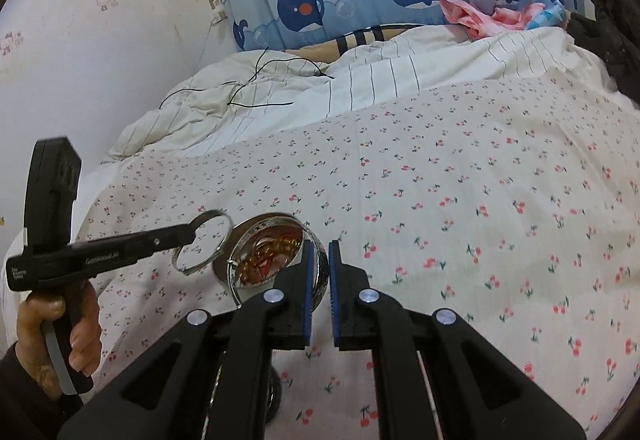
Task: Organize jewelry
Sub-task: 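Carry both bangles over the silver tin and open both grippers to drop them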
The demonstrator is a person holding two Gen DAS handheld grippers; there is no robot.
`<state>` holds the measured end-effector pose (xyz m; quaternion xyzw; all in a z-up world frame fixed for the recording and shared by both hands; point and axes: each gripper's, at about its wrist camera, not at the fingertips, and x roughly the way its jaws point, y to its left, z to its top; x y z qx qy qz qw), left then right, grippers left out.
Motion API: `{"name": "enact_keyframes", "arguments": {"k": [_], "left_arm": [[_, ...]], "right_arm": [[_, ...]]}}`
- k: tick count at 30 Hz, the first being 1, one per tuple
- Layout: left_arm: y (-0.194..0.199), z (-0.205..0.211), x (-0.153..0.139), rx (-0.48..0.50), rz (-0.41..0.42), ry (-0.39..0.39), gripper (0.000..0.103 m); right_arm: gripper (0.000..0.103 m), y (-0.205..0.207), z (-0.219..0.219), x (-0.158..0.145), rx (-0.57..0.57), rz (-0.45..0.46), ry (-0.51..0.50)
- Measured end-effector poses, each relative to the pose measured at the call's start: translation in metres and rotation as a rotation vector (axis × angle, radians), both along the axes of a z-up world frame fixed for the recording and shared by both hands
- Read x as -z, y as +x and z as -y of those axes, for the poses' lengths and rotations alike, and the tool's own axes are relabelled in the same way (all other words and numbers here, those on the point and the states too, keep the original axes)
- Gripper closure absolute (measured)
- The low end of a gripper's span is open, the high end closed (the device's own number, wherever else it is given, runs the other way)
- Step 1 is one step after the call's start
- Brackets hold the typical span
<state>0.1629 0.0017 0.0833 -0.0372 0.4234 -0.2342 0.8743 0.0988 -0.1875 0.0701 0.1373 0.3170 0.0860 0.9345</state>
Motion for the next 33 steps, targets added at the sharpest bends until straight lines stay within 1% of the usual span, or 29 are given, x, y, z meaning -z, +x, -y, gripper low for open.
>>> {"name": "enact_keyframes", "arguments": {"k": [5,9,14,17,19,21,26,29,31,32,33], "left_arm": [[0.016,0.016,0.008,0.017,-0.001,0.055,0.1],[0.021,0.025,0.02,0.026,-0.013,0.1,0.1],[0.025,0.033,0.034,0.052,-0.054,0.135,0.098],[0.025,0.029,0.033,0.044,-0.068,0.118,0.096],[0.023,0.023,0.028,0.031,-0.061,0.105,0.095],[0.021,0.012,0.019,0.01,-0.052,0.088,0.092],[0.012,-0.012,0.003,-0.036,-0.029,0.058,0.076],[0.004,-0.022,-0.001,-0.049,-0.023,0.05,0.074],[-0.001,-0.026,0.0,-0.056,-0.026,0.049,0.072],[-0.005,-0.028,0.002,-0.059,-0.029,0.049,0.069],[-0.008,-0.03,0.004,-0.06,-0.032,0.048,0.068]], "right_arm": [[0.095,0.023,-0.004,-0.005,-0.009,0.005,-0.041],[0.095,0.034,-0.009,-0.002,-0.014,-0.003,-0.06],[0.095,0.043,-0.01,0.005,-0.022,-0.029,-0.073],[0.095,0.045,-0.015,0.007,-0.03,-0.034,-0.085],[0.095,0.048,-0.019,0.008,-0.04,-0.039,-0.093],[0.095,0.054,-0.025,0.009,-0.056,-0.041,-0.103],[0.095,0.064,-0.047,0.013,-0.105,-0.053,-0.132],[0.095,0.068,-0.06,0.019,-0.131,-0.069,-0.159],[0.094,0.071,-0.068,0.026,-0.166,-0.106,-0.179],[0.089,0.071,-0.069,0.029,-0.17,-0.114,-0.182],[0.075,0.069,-0.068,0.029,-0.155,-0.106,-0.183]]}}
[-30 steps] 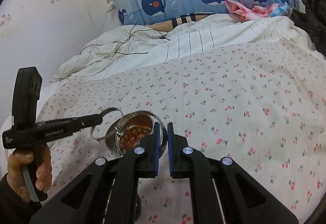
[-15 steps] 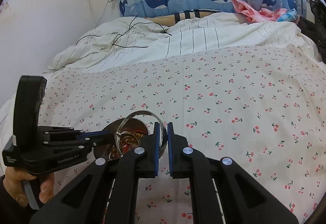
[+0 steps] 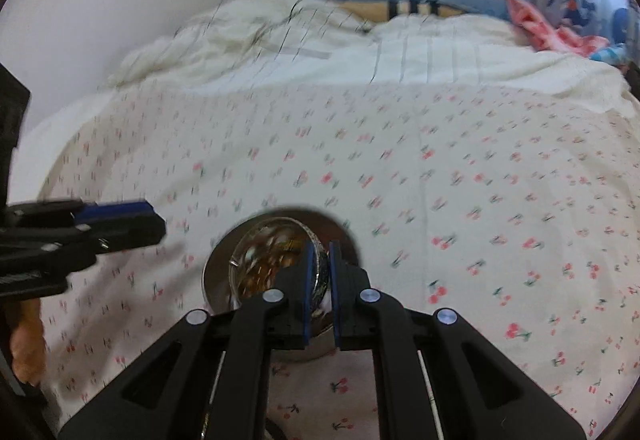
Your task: Organize jewelry
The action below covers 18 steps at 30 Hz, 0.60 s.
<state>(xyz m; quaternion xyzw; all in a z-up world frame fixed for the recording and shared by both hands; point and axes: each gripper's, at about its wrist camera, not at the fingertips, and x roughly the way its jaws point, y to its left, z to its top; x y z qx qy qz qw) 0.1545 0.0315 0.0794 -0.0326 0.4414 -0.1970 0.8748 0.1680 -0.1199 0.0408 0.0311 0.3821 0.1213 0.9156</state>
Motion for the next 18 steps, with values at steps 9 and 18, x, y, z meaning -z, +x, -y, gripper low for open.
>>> {"name": "enact_keyframes", "arguments": {"k": [9,18], "left_arm": [[-0.052,-0.023,0.048,-0.021,-0.119,-0.028,0.06],[-0.072,0.007,0.057,0.08,-0.096,0.01,0.053]], "right_arm": [[0.07,-0.086,0.04,-0.038,0.014,0.079,0.075],[0.07,-0.159,0.009,-0.002,-0.129,0.016,0.083]]}}
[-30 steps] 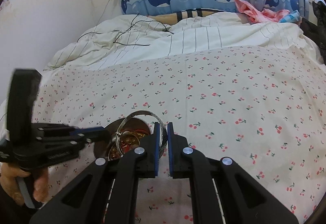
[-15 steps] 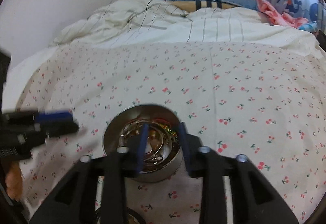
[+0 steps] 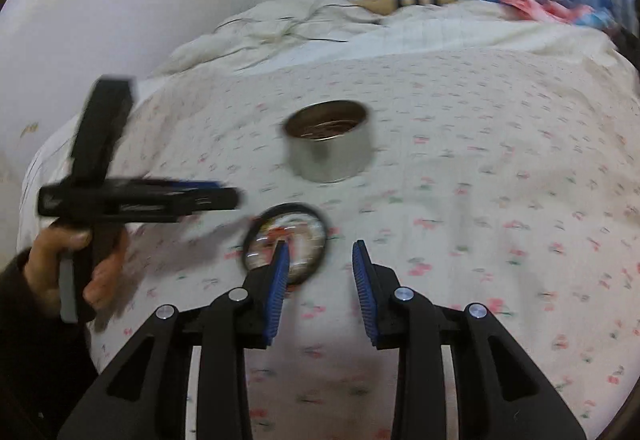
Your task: Organize jewelry
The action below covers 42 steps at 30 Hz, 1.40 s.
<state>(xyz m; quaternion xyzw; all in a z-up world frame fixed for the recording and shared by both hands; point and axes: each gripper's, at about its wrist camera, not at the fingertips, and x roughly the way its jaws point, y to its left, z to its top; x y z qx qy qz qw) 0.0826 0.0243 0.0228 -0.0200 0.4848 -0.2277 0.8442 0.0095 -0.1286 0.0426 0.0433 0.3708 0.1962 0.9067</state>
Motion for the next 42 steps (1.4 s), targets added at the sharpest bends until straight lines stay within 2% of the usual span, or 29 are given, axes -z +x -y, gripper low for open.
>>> {"name": "enact_keyframes", "arguments": {"k": [7,15,23,37,40,42], "left_arm": [[0.01,-0.007,0.004,-0.057,-0.032,-0.019,0.052],[0.011,-0.01,0.0,-0.073,-0.024,-0.025,0.046],[0.01,-0.007,0.001,-0.071,-0.014,-0.005,0.044],[0.002,0.005,-0.006,-0.06,0.072,0.111,0.038],[0.0,0.007,-0.007,-0.057,0.092,0.136,0.037],[-0.002,0.01,-0.008,-0.052,0.107,0.155,0.036]], "right_arm": [[0.07,0.013,-0.043,0.02,-0.088,-0.013,-0.08],[0.077,0.029,-0.046,0.031,-0.074,-0.064,-0.074],[0.077,0.03,-0.046,0.034,-0.075,-0.071,-0.082],[0.077,0.027,-0.049,0.037,-0.07,-0.06,-0.093],[0.08,0.026,-0.048,0.037,-0.068,-0.058,-0.09],[0.089,0.026,-0.047,0.037,-0.064,-0.055,-0.089]]}}
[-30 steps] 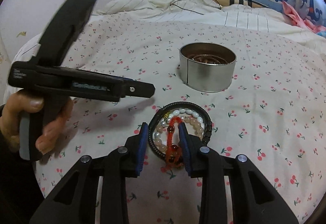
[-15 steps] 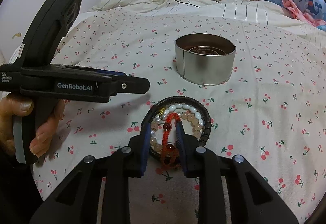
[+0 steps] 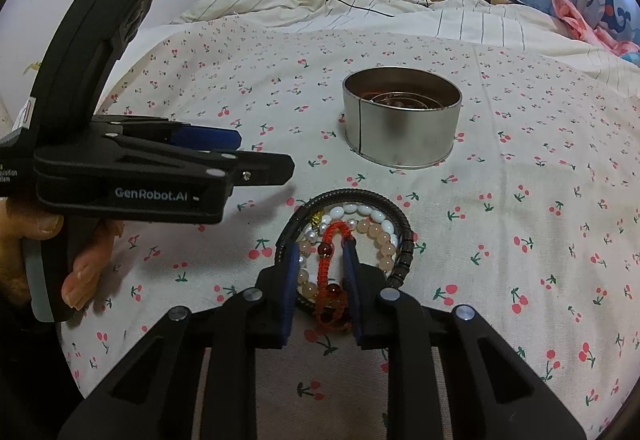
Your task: Organize jewelry
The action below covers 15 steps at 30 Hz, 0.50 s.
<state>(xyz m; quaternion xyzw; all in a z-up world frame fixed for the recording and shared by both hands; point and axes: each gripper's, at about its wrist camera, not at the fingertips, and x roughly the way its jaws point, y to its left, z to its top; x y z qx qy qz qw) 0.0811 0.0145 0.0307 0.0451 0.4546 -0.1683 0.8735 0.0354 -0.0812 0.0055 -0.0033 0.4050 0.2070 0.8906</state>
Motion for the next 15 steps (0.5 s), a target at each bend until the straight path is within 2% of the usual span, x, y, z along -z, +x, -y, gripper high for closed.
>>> {"name": "enact_keyframes", "arguments": {"k": [6,12,15], "left_arm": [[-0.005,0.006,-0.003,0.02,0.036,0.048,0.035],[-0.009,0.013,-0.005,0.038,0.061,0.083,0.035],[-0.008,0.012,-0.004,0.037,0.054,0.075,0.034]], "right_arm": [[0.096,-0.001,0.006,-0.001,0.007,0.002,0.018],[0.097,-0.001,0.013,-0.004,0.016,0.001,0.054],[0.097,-0.001,0.018,-0.005,0.023,0.0,0.081]]}}
